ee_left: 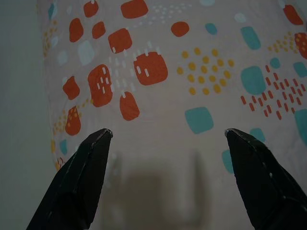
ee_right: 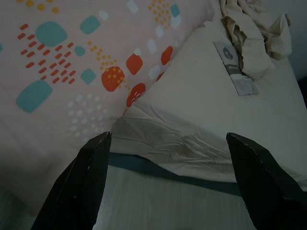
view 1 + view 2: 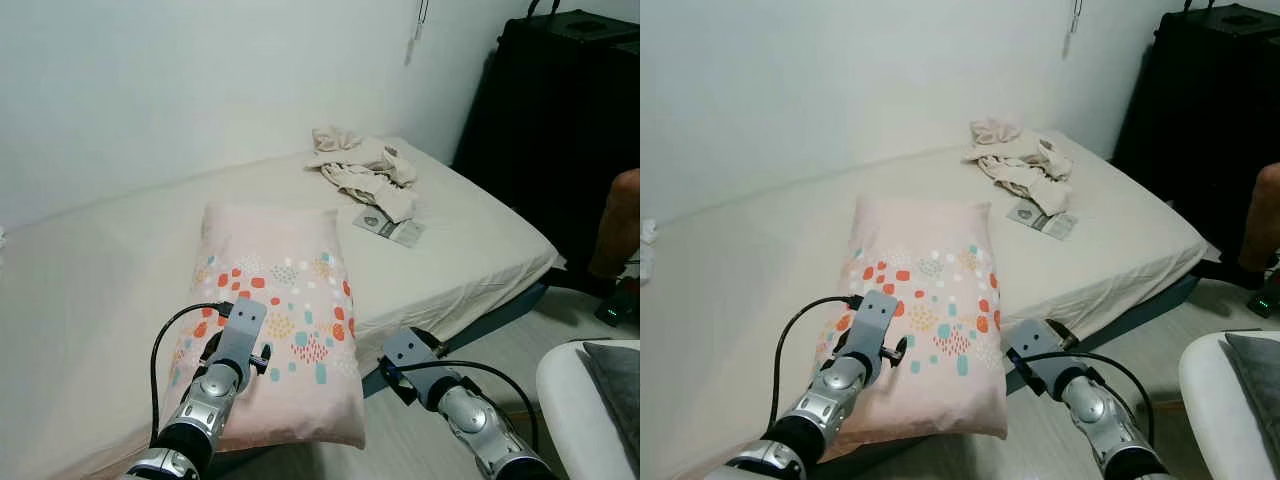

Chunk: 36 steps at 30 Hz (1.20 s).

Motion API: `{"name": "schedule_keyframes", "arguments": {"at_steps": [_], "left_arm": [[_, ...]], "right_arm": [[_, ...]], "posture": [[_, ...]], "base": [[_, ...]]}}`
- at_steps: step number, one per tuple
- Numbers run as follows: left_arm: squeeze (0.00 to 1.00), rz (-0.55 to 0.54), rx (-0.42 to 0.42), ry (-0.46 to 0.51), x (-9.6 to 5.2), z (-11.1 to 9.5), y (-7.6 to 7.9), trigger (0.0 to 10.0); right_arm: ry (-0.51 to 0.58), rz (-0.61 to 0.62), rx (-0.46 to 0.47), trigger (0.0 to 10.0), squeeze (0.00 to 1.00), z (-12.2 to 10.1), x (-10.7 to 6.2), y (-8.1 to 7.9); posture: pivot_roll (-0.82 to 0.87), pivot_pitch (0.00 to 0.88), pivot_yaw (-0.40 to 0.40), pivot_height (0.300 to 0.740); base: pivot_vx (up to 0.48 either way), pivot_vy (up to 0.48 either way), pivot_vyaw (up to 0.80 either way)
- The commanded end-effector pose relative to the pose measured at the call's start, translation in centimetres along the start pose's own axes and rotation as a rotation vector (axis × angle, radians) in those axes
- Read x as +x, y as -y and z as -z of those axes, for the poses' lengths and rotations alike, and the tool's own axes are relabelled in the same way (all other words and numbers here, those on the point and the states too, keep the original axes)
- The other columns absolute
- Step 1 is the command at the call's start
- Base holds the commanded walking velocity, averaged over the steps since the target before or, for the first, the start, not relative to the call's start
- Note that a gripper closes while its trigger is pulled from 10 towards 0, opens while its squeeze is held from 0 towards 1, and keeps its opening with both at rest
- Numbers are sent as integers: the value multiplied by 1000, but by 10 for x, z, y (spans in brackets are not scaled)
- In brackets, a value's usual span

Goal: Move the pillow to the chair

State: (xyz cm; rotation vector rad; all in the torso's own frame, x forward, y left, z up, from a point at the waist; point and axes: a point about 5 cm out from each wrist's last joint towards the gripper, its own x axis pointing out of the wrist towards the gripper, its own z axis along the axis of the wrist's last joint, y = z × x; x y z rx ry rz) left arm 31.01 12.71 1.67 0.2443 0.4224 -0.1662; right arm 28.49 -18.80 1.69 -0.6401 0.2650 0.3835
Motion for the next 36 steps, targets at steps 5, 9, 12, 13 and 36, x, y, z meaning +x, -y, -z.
{"name": "schedule_keyframes", "arguments": {"at_steps": [5, 9, 12, 13, 36], "left_arm": [[0, 7, 6, -29, 0, 5, 1, 10000], [0, 9, 9, -30, 0, 4, 1, 10000], [0, 9, 9, -30, 0, 4, 1, 10000], [0, 10, 10, -30, 0, 4, 1, 10000], [0, 11, 12, -28, 1, 3, 1, 10000]], "right_arm": [[-2, 3, 7, 10000, 0, -1, 1, 0], [-2, 5, 9, 10000, 0, -1, 1, 1], [-1, 6, 10, 10000, 0, -1, 1, 1], [-1, 6, 11, 10000, 0, -1, 1, 1], [3, 11, 17, 10000, 0, -3, 2, 2]], "posture": [[-135, 61, 19, 740], [-134, 63, 21, 740], [-134, 64, 22, 740], [-134, 64, 22, 740], [-129, 69, 27, 740]], "base": [[0, 0, 0], [0, 0, 0], [0, 0, 0], [0, 0, 0], [0, 0, 0]]}}
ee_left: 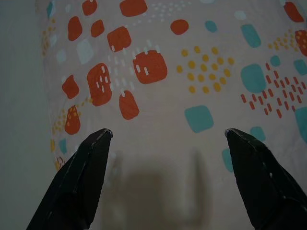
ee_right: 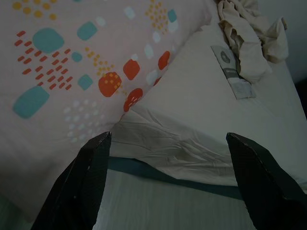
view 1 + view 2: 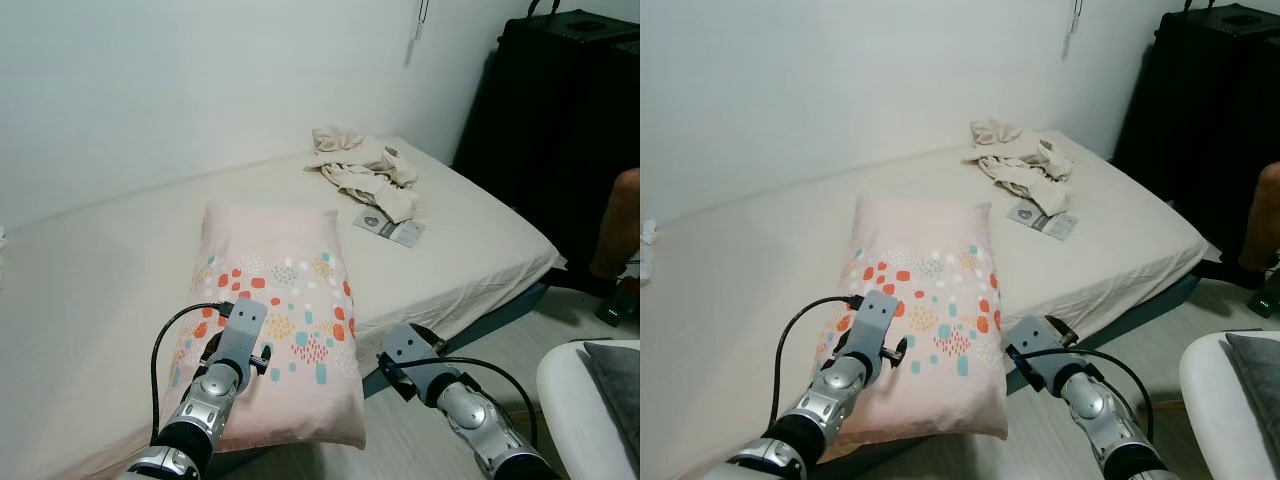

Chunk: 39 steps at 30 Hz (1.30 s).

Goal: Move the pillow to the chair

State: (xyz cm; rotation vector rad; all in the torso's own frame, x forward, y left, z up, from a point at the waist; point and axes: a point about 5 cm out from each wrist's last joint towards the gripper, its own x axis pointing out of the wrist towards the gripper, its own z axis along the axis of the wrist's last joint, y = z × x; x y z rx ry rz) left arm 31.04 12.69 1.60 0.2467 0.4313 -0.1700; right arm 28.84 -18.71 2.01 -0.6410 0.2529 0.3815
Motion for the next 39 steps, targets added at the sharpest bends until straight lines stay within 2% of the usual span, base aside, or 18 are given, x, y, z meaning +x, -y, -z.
{"name": "schedule_keyframes", "arguments": {"at_steps": [1, 39], "left_arm": [[0, 6, 10, -19, 0, 2, 1, 10000], [0, 15, 16, -22, 0, 3, 2, 10000]], "right_arm": [[-7, 5, 19, 10000, 0, 1, 0, -1], [-8, 5, 21, 10000, 0, 1, 0, -3]], "posture": [[-129, 69, 27, 740], [-134, 63, 34, 740]], "base": [[0, 0, 0], [0, 0, 0]]}}
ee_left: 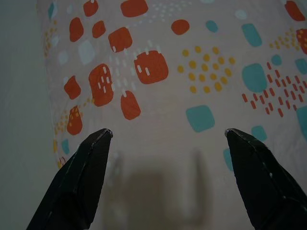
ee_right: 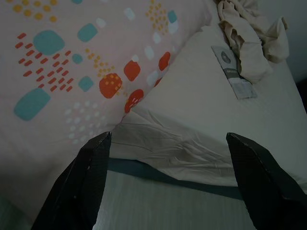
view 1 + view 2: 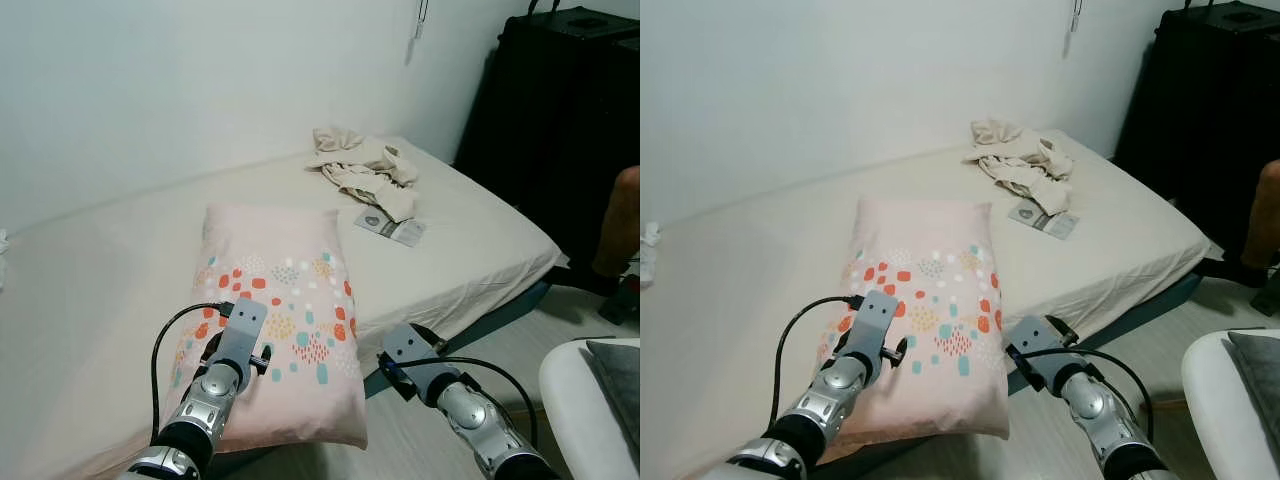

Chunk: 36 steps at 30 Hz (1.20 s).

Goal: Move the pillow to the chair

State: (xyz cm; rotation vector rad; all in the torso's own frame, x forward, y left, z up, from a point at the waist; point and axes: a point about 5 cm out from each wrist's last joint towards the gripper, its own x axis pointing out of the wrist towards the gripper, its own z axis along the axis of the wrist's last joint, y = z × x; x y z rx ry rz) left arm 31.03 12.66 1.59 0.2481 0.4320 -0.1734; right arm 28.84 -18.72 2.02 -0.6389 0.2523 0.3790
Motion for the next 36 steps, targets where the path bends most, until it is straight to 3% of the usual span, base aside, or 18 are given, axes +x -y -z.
{"name": "schedule_keyframes", "arguments": {"at_steps": [1, 36], "left_arm": [[0, 12, 14, -20, 0, 3, 1, 10000], [0, 9, 4, -20, 0, 2, 4, 10000]], "right_arm": [[-9, 2, 18, 10000, 0, 1, 0, -3], [-14, 3, 24, 10000, 0, 3, -1, -1]], "posture": [[-134, 63, 34, 740], [-144, 45, 19, 740]], "base": [[0, 0, 0], [0, 0, 0]]}}
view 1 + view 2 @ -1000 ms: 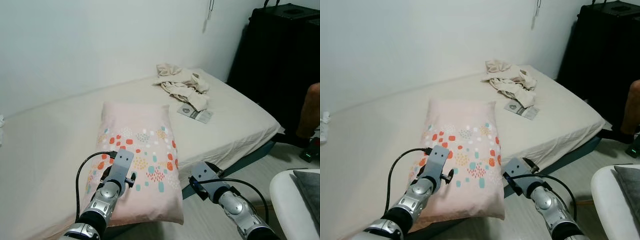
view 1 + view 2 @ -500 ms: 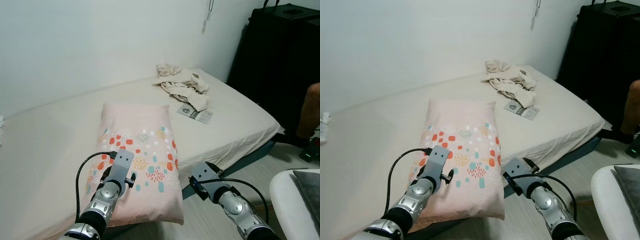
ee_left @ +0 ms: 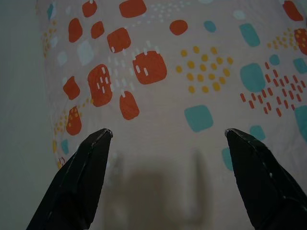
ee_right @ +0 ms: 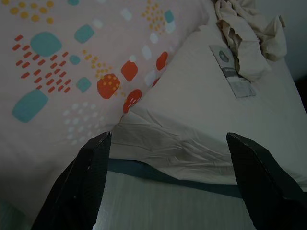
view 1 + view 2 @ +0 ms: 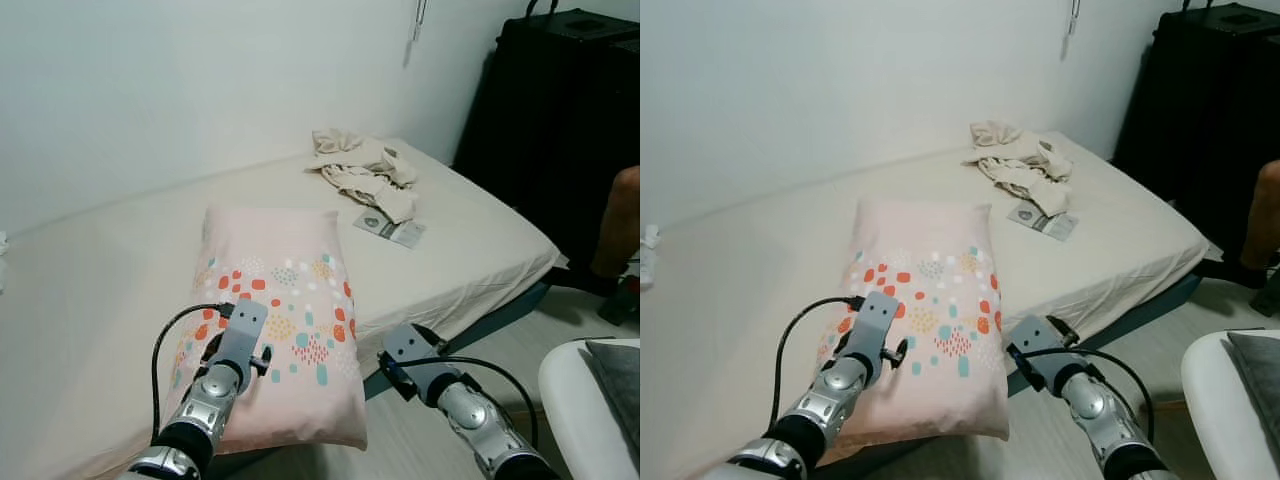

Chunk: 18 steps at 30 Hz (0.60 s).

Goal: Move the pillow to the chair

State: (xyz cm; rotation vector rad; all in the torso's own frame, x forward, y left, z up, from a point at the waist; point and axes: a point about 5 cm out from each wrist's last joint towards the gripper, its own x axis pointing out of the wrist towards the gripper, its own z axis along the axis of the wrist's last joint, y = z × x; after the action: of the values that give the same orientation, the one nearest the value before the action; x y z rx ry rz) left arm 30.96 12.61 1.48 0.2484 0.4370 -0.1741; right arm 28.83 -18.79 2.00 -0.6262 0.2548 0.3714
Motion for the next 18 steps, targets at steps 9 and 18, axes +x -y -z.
{"name": "schedule_keyframes", "arguments": {"at_steps": [9, 18], "left_arm": [[0, 9, 5, -17, 1, 1, 2, 10000], [0, 11, 8, -18, 1, 1, 2, 10000]], "right_arm": [[-11, -1, 12, 10000, 0, 2, -1, -1], [-10, 1, 12, 10000, 0, 2, -1, -1]], "posture": [[-143, 46, 21, 740], [-145, 52, 28, 740]], "base": [[0, 0, 0], [0, 0, 0]]}}
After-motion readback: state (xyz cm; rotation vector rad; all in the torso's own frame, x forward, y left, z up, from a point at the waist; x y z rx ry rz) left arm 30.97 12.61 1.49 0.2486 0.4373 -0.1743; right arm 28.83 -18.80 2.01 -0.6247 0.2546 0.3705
